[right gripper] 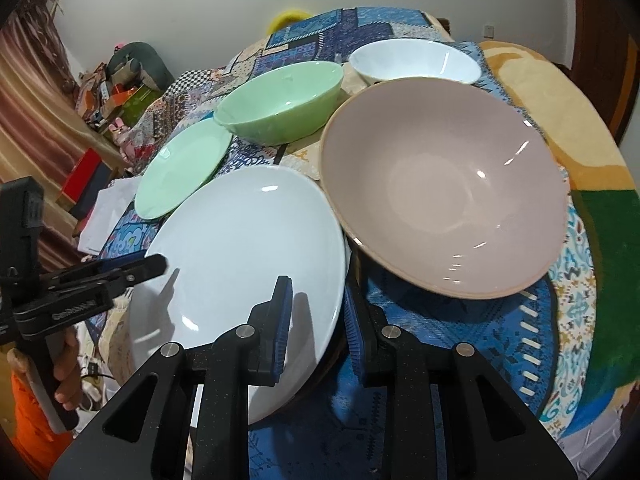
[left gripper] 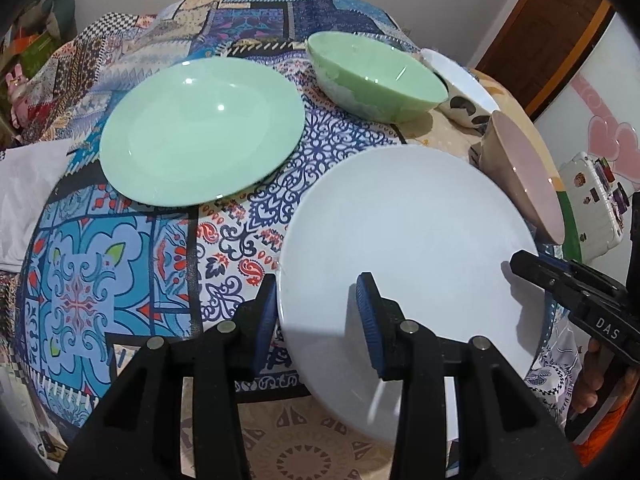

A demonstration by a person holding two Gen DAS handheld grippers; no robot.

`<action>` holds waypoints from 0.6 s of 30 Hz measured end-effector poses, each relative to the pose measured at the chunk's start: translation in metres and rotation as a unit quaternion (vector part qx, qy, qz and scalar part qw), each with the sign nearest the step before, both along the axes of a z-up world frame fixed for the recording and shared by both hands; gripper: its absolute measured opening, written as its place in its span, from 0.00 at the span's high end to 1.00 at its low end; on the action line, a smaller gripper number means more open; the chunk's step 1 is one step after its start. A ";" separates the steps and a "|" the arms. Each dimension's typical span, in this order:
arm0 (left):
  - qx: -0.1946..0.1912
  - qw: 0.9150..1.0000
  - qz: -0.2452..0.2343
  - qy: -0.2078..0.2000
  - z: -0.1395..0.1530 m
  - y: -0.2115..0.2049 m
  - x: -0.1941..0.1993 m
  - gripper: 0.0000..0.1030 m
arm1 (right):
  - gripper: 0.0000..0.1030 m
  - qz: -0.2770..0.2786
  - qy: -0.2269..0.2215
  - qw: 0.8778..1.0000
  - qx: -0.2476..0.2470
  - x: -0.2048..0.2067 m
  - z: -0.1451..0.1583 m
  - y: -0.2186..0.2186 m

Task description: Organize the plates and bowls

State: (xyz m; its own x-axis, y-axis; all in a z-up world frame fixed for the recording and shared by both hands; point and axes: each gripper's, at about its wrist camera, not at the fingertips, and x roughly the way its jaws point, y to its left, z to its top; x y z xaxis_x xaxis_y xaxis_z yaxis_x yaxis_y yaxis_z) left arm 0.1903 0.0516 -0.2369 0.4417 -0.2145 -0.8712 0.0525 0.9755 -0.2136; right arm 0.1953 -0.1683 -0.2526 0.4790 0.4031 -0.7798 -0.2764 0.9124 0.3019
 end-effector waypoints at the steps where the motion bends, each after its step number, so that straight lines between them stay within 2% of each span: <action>1: -0.001 1.000 0.000 -0.004 0.003 0.001 -0.001 0.63 | 0.75 0.001 0.000 1.000 0.002 0.000 0.001 -0.001; 7: 0.001 0.999 0.001 -0.033 0.024 0.008 -0.013 0.61 | 0.76 0.020 -0.020 1.000 -0.002 -0.008 0.015 0.008; 14: 0.014 0.996 0.013 -0.083 0.054 0.026 -0.032 0.43 | 0.75 0.056 -0.049 0.997 -0.008 -0.006 0.032 0.039; 16: 0.014 0.996 0.020 -0.088 0.059 0.035 -0.033 0.39 | 0.66 0.062 -0.054 0.997 -0.008 -0.001 0.034 0.049; 17: 0.013 0.995 0.026 -0.091 0.062 0.041 -0.033 0.32 | 0.63 0.063 -0.057 0.996 -0.008 0.000 0.035 0.053; 18: 0.011 0.995 0.033 -0.094 0.064 0.046 -0.033 0.30 | 0.57 0.064 -0.060 0.996 -0.009 0.002 0.037 0.057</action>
State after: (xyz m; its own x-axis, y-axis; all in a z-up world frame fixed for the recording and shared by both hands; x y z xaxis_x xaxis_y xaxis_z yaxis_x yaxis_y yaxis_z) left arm 0.1576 0.0972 -0.1727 0.6102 -0.1615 -0.7756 0.0256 0.9825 -0.1845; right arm 0.1971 -0.1111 -0.2159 0.5146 0.4537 -0.7276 -0.4236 0.8723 0.2444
